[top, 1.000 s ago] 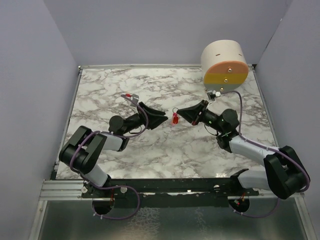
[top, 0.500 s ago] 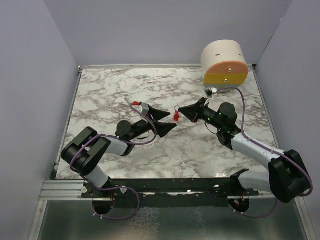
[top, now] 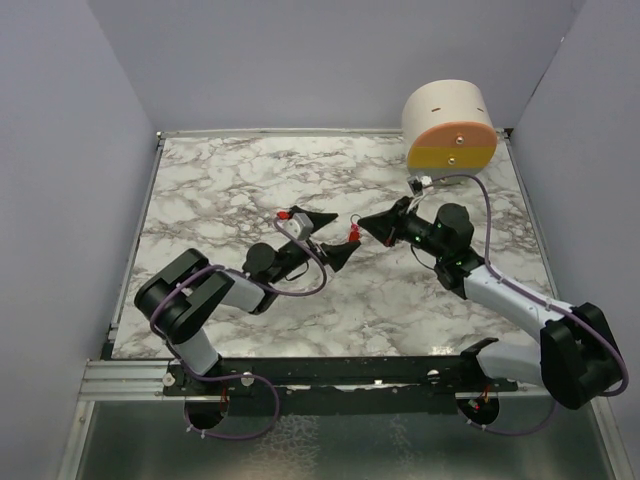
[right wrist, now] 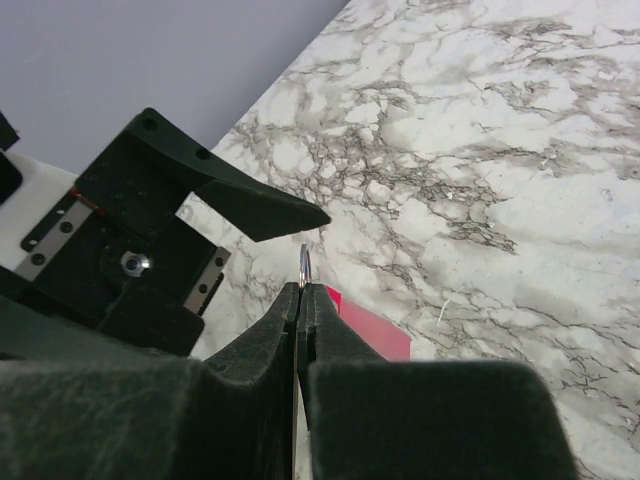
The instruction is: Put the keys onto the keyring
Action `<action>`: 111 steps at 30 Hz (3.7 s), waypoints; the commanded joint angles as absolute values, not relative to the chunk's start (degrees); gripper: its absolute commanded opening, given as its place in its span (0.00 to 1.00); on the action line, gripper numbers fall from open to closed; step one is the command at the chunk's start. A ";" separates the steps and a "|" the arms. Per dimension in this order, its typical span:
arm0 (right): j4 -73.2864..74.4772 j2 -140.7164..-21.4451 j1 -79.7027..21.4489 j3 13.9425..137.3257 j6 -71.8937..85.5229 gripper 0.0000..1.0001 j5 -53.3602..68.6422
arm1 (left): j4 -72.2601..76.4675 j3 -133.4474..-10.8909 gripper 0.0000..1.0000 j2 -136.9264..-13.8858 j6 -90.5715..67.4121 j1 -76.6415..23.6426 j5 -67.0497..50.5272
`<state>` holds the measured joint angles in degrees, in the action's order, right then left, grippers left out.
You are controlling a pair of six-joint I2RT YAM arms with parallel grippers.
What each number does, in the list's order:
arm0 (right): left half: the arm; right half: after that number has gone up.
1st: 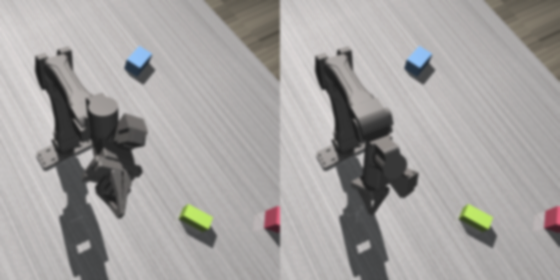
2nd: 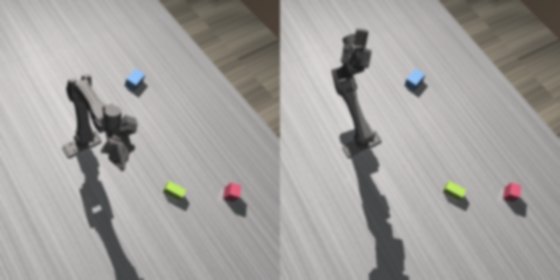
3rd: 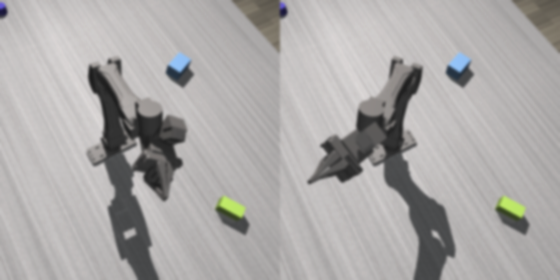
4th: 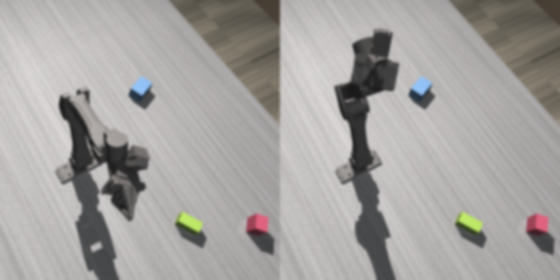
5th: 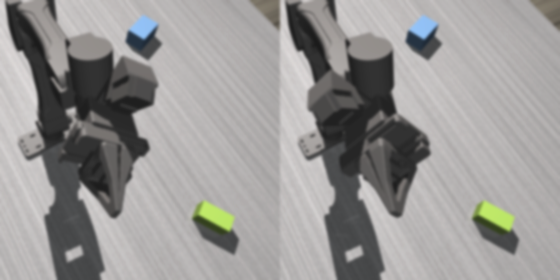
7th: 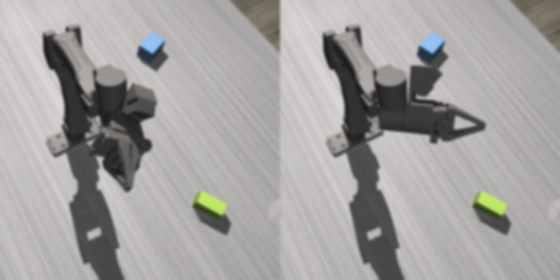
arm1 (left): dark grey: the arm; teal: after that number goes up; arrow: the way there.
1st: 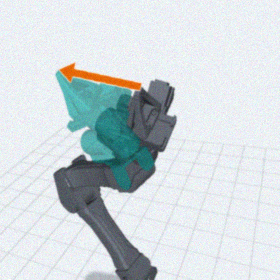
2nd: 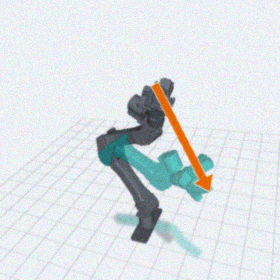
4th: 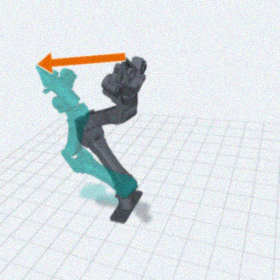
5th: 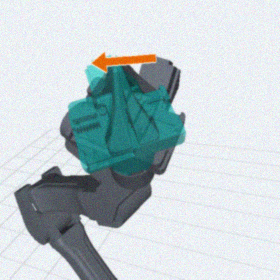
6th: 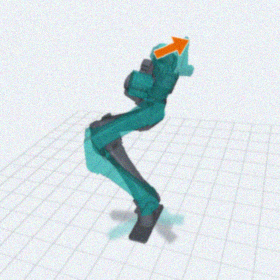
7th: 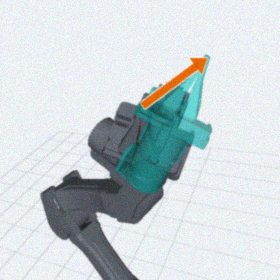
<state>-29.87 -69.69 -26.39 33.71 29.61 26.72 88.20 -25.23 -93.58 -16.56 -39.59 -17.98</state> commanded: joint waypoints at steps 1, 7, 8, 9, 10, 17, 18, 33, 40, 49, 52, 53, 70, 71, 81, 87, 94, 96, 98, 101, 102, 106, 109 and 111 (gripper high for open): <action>-28.59 -67.58 -26.36 36.35 28.46 0.01 28.02 | 93.38 -27.81 0.99 -97.08 -11.70 -40.56 -14.48; -27.53 -66.34 -26.36 36.60 28.31 0.01 28.71 | 96.72 -29.09 0.98 -102.51 -9.71 -41.97 -13.47; -27.35 -66.23 -26.32 36.64 28.26 0.01 28.77 | 97.56 -29.17 0.98 -103.00 -9.53 -42.07 -13.14; -27.20 -66.19 -26.32 36.68 28.20 0.01 28.84 | 98.42 -29.32 0.97 -103.49 -9.43 -42.10 -12.75; -26.86 -66.13 -26.36 36.76 28.10 0.01 28.84 | 99.20 -29.42 0.97 -103.90 -9.47 -42.10 -12.36; -25.90 -66.10 -26.35 37.26 27.75 0.01 29.62 | 100.89 -30.38 0.95 -103.69 -8.35 -42.96 -12.79; -25.83 -66.17 -26.37 37.34 27.62 0.01 29.69 | 100.90 -30.53 0.96 -103.49 -7.74 -43.24 -12.83; -24.97 -66.80 -26.37 37.97 27.10 0.01 31.02 | 100.90 -31.56 0.93 -101.03 -4.75 -44.12 -9.30; -24.36 -66.58 -26.37 38.23 26.96 0.01 31.51 | 100.90 -32.77 0.79 -101.29 -4.75 -44.12 -8.46; -22.31 -66.60 -26.32 38.91 26.19 0.01 31.46 | 100.90 -33.01 0.71 -101.00 -4.37 -44.12 -7.53; -21.41 -66.54 -26.37 39.28 25.92 0.01 31.55 | 100.90 -32.57 0.68 -100.69 -3.29 -44.00 -6.81; -21.01 -66.46 -26.37 39.39 25.74 0.01 31.51 | 100.90 -32.39 0.66 -100.56 -2.87 -44.03 -6.51; -14.65 -66.45 -26.32 41.95 22.27 0.01 32.24 | 100.90 -31.33 0.60 -99.92 1.43 -42.98 -4.86; -14.25 -66.52 -26.35 42.20 21.97 0.01 32.31 | 100.90 -31.37 0.61 -100.10 1.68 -42.90 -4.91; -13.16 -67.52 -26.32 42.82 21.00 0.01 32.31 | 100.89 -31.64 0.61 -100.59 0.88 -42.54 -6.11; -12.09 -67.76 -26.36 43.30 20.52 0.01 32.63 | 100.90 -31.73 0.63 -100.64 1.23 -42.28 -6.34; -11.17 -68.11 -26.37 43.81 20.00 0.01 32.71 | 100.88 -31.47 0.66 -100.32 1.14 -42.11 -6.44; -10.71 -68.13 -26.37 43.92 19.73 0.01 32.46 | 100.86 -31.39 0.67 -100.15 1.22 -42.05 -6.24; -10.49 -68.12 -26.37 44.03 19.49 0.01 32.12 | 100.88 -31.33 0.69 -99.96 1.27 -41.89 -6.09; -10.67 -68.09 -26.36 43.84 19.52 0.01 31.58 | 100.89 -31.01 0.77 -99.55 0.57 -41.82 -6.11; -10.87 -68.05 -26.35 43.79 19.53 0.01 31.45 | 100.90 -30.77 0.77 -99.40 0.27 -41.83 -6.19; -11.98 -67.36 -26.36 42.98 19.74 0.01 30.25 | 100.90 -29.02 0.79 -98.19 -0.45 -41.86 -6.01; -13.06 -66.64 -26.34 42.13 19.86 0.01 29.16 | 100.88 -27.07 0.80 -97.82 -1.27 -41.83 -5.80; -13.71 -66.25 -26.37 41.71 20.10 0.01 28.30 | 100.85 -25.69 0.80 -95.66 -1.88 -41.84 -5.81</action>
